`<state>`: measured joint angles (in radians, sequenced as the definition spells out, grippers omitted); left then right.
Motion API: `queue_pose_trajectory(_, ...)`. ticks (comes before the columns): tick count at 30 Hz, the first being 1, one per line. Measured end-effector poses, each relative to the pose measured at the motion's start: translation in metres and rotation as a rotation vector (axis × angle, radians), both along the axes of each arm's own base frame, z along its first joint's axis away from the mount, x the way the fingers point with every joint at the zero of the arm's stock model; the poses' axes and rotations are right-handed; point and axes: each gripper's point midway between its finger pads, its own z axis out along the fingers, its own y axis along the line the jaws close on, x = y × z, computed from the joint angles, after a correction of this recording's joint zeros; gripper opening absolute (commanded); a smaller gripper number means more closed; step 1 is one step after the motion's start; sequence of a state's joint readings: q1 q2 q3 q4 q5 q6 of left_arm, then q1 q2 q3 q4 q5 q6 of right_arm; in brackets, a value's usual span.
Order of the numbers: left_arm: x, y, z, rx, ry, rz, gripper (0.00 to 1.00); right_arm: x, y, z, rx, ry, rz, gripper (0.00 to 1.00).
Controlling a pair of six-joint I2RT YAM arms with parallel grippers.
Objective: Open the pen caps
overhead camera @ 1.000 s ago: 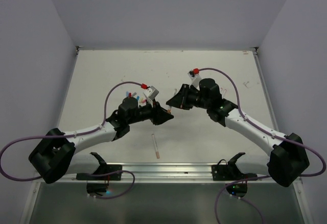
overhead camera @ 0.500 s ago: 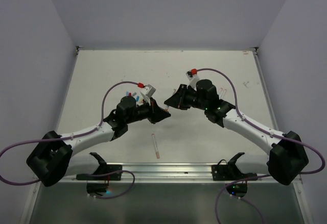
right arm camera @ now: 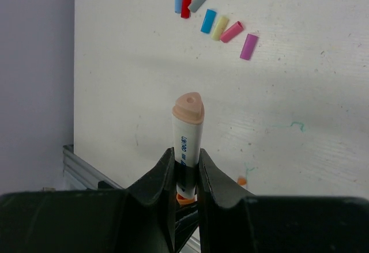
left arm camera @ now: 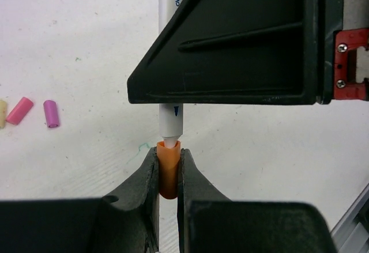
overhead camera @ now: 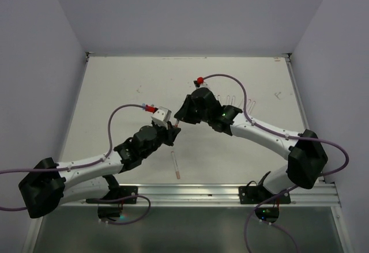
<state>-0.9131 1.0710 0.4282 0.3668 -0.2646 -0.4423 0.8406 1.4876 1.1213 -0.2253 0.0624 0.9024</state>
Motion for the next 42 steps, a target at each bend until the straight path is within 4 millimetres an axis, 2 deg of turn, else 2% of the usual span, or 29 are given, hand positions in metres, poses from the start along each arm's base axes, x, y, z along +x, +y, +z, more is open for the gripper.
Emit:
queue_pose_trajectory(3, -0.001, 0.001, -0.001, 0.005, -0.017, -0.011, 0.0, 0.001, 0.0, 0.0, -0.002, 0.012, -0.016, 0.0)
queue_pose_trajectory(8, -0.005, -0.007, 0.0, -0.028, -0.005, -0.104, 0.0, 0.006, -0.005, 0.001, 0.008, 0.027, -0.005, 0.0)
queue_pose_trajectory(12, -0.01, -0.015, -0.004, -0.059, 0.019, -0.181, 0.0, 0.027, -0.031, -0.003, -0.013, 0.037, -0.042, 0.0)
queue_pose_trajectory(16, -0.008, -0.02, -0.01, -0.05, 0.048, -0.202, 0.0, 0.059, -0.088, -0.016, -0.08, 0.069, -0.157, 0.0)
queue_pose_trajectory(19, 0.003, -0.028, -0.012, -0.02, 0.081, -0.192, 0.0, 0.071, -0.135, -0.03, -0.172, 0.109, -0.236, 0.0)
queue_pose_trajectory(24, 0.039, -0.049, -0.006, 0.025, 0.113, -0.15, 0.0, 0.071, -0.204, -0.052, -0.35, 0.177, -0.354, 0.0)
queue_pose_trajectory(27, 0.06, -0.051, -0.017, 0.059, 0.143, -0.118, 0.0, 0.068, -0.244, -0.066, -0.407, 0.228, -0.41, 0.0)
queue_pose_trajectory(30, 0.075, -0.041, -0.042, 0.116, 0.188, -0.079, 0.0, 0.059, -0.284, -0.084, -0.449, 0.299, -0.472, 0.0)
queue_pose_trajectory(35, 0.084, -0.025, -0.08, 0.208, 0.258, -0.043, 0.0, 0.052, -0.325, -0.091, -0.479, 0.352, -0.531, 0.0)
queue_pose_trajectory(38, 0.089, -0.025, -0.088, 0.232, 0.268, -0.038, 0.0, 0.051, -0.341, -0.096, -0.489, 0.374, -0.552, 0.0)
queue_pose_trajectory(42, 0.096, -0.027, -0.09, 0.246, 0.262, -0.035, 0.0, 0.048, -0.36, -0.121, -0.516, 0.457, -0.562, 0.0)
